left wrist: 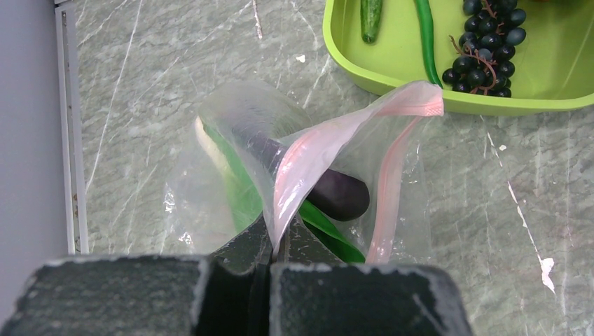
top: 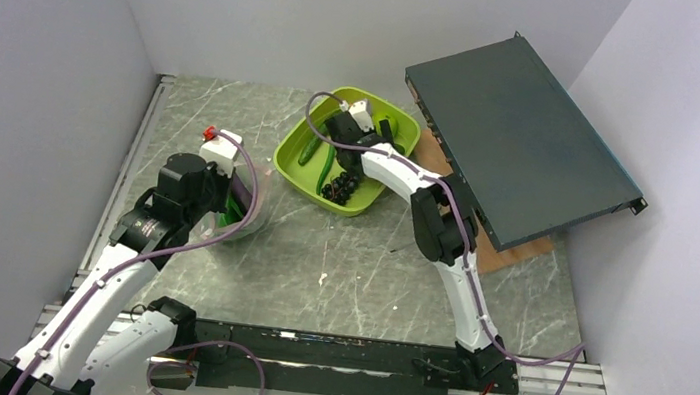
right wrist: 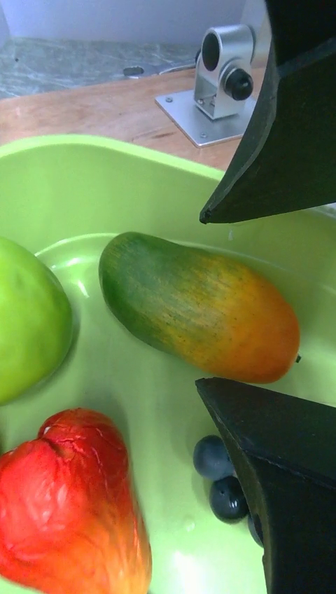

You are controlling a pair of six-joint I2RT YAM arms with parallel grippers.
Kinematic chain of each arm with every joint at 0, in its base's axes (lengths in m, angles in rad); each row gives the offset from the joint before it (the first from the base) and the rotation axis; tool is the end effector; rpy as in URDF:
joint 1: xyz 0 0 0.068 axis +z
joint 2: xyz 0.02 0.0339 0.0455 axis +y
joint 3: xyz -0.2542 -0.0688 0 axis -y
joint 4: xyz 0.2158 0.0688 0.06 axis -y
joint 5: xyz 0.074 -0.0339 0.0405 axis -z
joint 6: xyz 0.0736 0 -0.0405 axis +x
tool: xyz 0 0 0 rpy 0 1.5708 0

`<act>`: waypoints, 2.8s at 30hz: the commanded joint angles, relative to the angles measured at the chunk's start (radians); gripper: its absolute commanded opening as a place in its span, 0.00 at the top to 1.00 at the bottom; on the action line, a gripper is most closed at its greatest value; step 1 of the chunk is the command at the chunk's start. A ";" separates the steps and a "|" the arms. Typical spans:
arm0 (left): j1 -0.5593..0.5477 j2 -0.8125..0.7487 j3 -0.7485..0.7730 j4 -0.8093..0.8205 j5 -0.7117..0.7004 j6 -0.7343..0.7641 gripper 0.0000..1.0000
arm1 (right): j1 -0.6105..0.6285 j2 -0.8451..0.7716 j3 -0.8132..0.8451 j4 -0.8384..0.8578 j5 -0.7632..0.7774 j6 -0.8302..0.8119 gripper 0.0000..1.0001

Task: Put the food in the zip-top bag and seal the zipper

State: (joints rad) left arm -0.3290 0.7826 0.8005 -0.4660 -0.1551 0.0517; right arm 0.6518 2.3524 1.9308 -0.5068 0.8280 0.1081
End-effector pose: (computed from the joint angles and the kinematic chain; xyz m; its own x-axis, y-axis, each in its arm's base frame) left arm 0.1803 -0.0496 0.2930 -0.3998 0.1904 -0.8966 0.2084 0.9714 0.1134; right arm 0.4262 0.2570 0.1613 -0.6392 -0.3960 -0.6592 0.0096 0.8531 -0.5217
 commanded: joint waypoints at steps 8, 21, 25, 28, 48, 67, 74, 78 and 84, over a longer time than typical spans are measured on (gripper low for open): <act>-0.002 -0.013 0.010 0.061 -0.010 -0.003 1.00 | -0.030 0.079 0.014 0.044 0.003 0.002 0.26; -0.002 0.000 0.015 0.054 -0.008 -0.001 1.00 | -0.010 -0.162 -0.131 0.159 -0.049 -0.062 0.95; -0.002 -0.006 0.011 0.055 -0.018 -0.001 1.00 | 0.007 -0.288 -0.218 0.196 -0.103 -0.051 1.00; -0.002 0.000 0.011 0.058 -0.015 -0.001 1.00 | 0.020 -0.368 -0.255 0.191 -0.170 -0.034 1.00; -0.002 -0.004 0.021 0.049 -0.009 -0.001 1.00 | 0.204 -0.811 -0.750 0.480 -1.380 0.267 1.00; -0.002 -0.022 0.018 0.051 -0.010 -0.001 1.00 | 0.341 -0.576 -0.534 0.578 -1.182 0.300 1.00; -0.002 -0.027 0.014 0.051 -0.020 -0.002 1.00 | 0.368 -0.469 -0.465 0.667 -1.052 0.311 0.99; -0.002 -0.038 0.012 0.053 -0.024 -0.002 1.00 | 0.385 -0.410 -0.435 0.721 -0.937 0.282 0.91; -0.002 -0.039 0.011 0.053 -0.026 -0.003 1.00 | 0.388 -0.319 -0.358 0.745 -0.840 0.219 0.63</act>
State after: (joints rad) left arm -0.3290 0.7605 0.8005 -0.4679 -0.1707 0.0517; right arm 1.0378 1.9972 1.4944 0.1604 -0.1211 0.3870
